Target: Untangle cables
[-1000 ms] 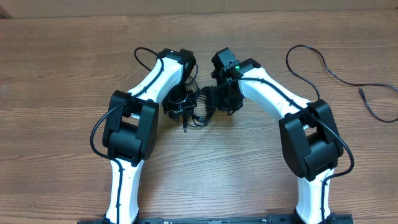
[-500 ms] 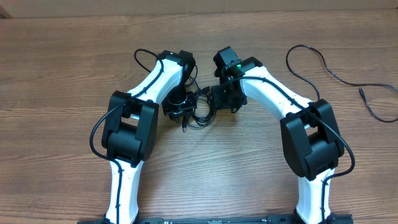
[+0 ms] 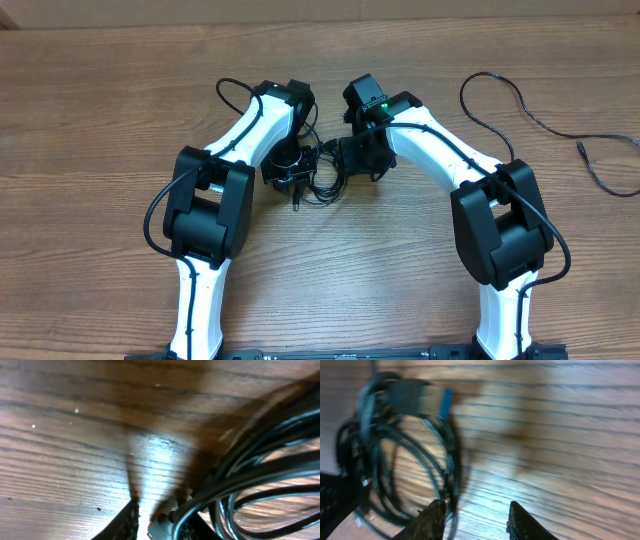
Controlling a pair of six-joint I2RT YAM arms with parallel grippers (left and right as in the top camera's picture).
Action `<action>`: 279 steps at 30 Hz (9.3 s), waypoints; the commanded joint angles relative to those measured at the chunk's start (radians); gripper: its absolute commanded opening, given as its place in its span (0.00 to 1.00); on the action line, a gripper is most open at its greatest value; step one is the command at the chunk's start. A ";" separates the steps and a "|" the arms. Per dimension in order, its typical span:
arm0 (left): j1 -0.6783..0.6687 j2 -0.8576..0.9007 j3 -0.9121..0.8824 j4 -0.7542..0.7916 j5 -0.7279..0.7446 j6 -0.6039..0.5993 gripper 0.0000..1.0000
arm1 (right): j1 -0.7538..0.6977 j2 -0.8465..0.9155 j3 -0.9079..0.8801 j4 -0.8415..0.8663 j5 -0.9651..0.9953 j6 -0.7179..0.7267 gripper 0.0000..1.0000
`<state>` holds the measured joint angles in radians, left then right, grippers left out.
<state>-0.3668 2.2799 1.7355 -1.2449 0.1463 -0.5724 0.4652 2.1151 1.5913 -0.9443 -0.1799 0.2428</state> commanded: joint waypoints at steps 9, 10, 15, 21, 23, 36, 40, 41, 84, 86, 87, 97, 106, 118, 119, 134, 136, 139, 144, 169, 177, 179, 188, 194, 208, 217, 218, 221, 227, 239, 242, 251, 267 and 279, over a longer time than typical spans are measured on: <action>0.094 -0.025 -0.011 0.001 0.037 0.187 0.04 | -0.045 0.008 0.032 0.026 -0.238 -0.090 0.45; 0.108 -0.025 -0.011 0.001 0.030 0.218 0.04 | -0.053 0.008 0.032 0.026 -0.249 -0.092 0.48; 0.146 -0.025 -0.011 0.001 0.002 0.278 0.04 | -0.080 0.008 0.032 0.029 -0.248 -0.085 0.52; 0.157 -0.025 -0.011 0.005 0.041 0.291 0.04 | -0.068 0.008 0.030 0.061 -0.221 -0.003 0.51; 0.157 -0.025 -0.011 0.006 0.048 0.293 0.04 | -0.058 0.008 0.026 0.081 -0.222 0.000 0.51; 0.157 -0.025 -0.011 0.005 0.050 0.301 0.04 | 0.002 0.054 -0.035 0.226 -0.162 0.098 0.51; 0.157 -0.025 -0.011 0.008 0.050 0.300 0.04 | 0.029 0.075 -0.035 0.254 -0.161 0.098 0.51; 0.157 -0.025 -0.011 0.010 0.045 0.300 0.04 | 0.041 0.085 -0.035 0.271 -0.150 0.098 0.50; 0.450 -0.024 -0.042 0.021 -0.475 0.048 0.67 | -0.205 0.120 0.129 -0.165 0.397 0.062 0.04; 0.468 -0.024 -0.051 0.040 -0.467 0.055 0.67 | -0.237 0.120 0.129 -0.166 0.386 0.058 0.04; 0.475 -0.024 -0.059 0.048 -0.447 0.063 0.67 | -0.249 0.120 0.129 -0.166 0.351 0.030 0.04; 0.430 -0.024 -0.084 0.118 -0.007 0.315 0.69 | -0.219 0.120 0.129 -0.142 -0.138 -0.211 0.18; 0.306 -0.024 -0.084 0.124 -0.034 0.315 0.70 | -0.049 0.120 0.129 -0.100 0.004 -0.211 0.21; 0.294 -0.024 -0.084 0.092 -0.286 0.173 0.68 | 0.053 0.120 0.134 -0.082 0.137 -0.242 0.33; 0.295 -0.024 -0.084 0.092 -0.290 0.175 0.68 | 0.053 0.120 0.137 -0.082 0.137 -0.243 0.33; 0.296 -0.024 -0.084 0.074 -0.319 0.179 0.69 | 0.097 0.120 0.145 -0.029 -0.254 -0.252 0.34; 0.296 -0.024 -0.084 0.068 -0.333 0.164 0.69 | 0.097 0.120 0.145 0.005 -0.311 -0.251 0.34; 0.295 -0.024 -0.084 0.071 -0.330 0.164 0.69 | 0.097 0.120 0.145 0.047 -0.346 -0.240 0.34; 0.295 -0.024 -0.084 0.072 -0.330 0.164 0.69 | 0.097 0.120 0.144 0.079 -0.379 -0.200 0.34; 0.294 -0.024 -0.085 0.072 -0.330 0.165 0.70 | 0.201 0.186 0.129 0.250 0.036 -0.002 0.32; 0.296 -0.024 -0.087 0.067 -0.360 0.163 0.70 | 0.201 0.186 0.132 0.185 0.216 0.023 0.32; 0.302 -0.024 -0.096 0.065 -0.393 0.140 0.70 | 0.200 0.186 0.144 0.130 0.240 0.023 0.32; 0.364 -0.024 -0.165 0.092 -0.393 0.138 0.70 | 0.200 0.186 0.217 -0.058 0.342 0.023 0.32; 0.413 -0.024 -0.180 0.099 -0.393 0.140 0.70 | 0.180 0.186 0.217 -0.095 0.344 0.019 0.29; 0.500 -0.024 -0.198 0.146 -0.394 0.138 0.70 | 0.030 0.187 0.192 -0.183 0.425 0.014 0.29; 0.558 -0.024 -0.235 0.189 -0.443 0.137 0.70 | -0.094 0.187 0.182 -0.185 0.512 0.011 0.27; 0.571 -0.024 -0.235 0.189 -0.442 0.131 0.70 | -0.111 0.187 0.182 -0.184 0.512 0.011 0.26; 0.624 -0.024 -0.235 0.191 -0.442 0.119 0.70 | -0.170 0.187 0.182 -0.180 0.512 0.011 0.25; 0.726 -0.024 -0.235 0.187 -0.442 0.093 0.69 | -0.258 0.187 0.182 -0.150 0.497 -0.027 0.25; 0.852 -0.024 -0.235 0.181 -0.441 0.074 0.69 | -0.331 0.187 0.182 -0.090 0.477 -0.065 0.24; 0.870 -0.024 -0.235 0.179 -0.441 0.070 0.69 | -0.342 0.187 0.182 -0.080 0.478 -0.065 0.24; 0.910 -0.024 -0.235 0.180 -0.442 0.059 0.70 | -0.395 0.187 0.182 -0.032 0.478 -0.065 0.24; 0.942 -0.024 -0.236 0.204 -0.314 0.101 0.69 | -0.472 0.187 0.182 0.003 0.120 -0.096 0.25; 0.763 -0.024 -0.236 0.261 0.163 0.411 0.72 | -0.246 0.187 0.182 -0.007 -0.089 -0.117 0.30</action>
<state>0.4820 2.1612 1.5566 -0.9997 0.0364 -0.3016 0.1509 2.2871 1.7836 -0.9573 -0.1692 0.1455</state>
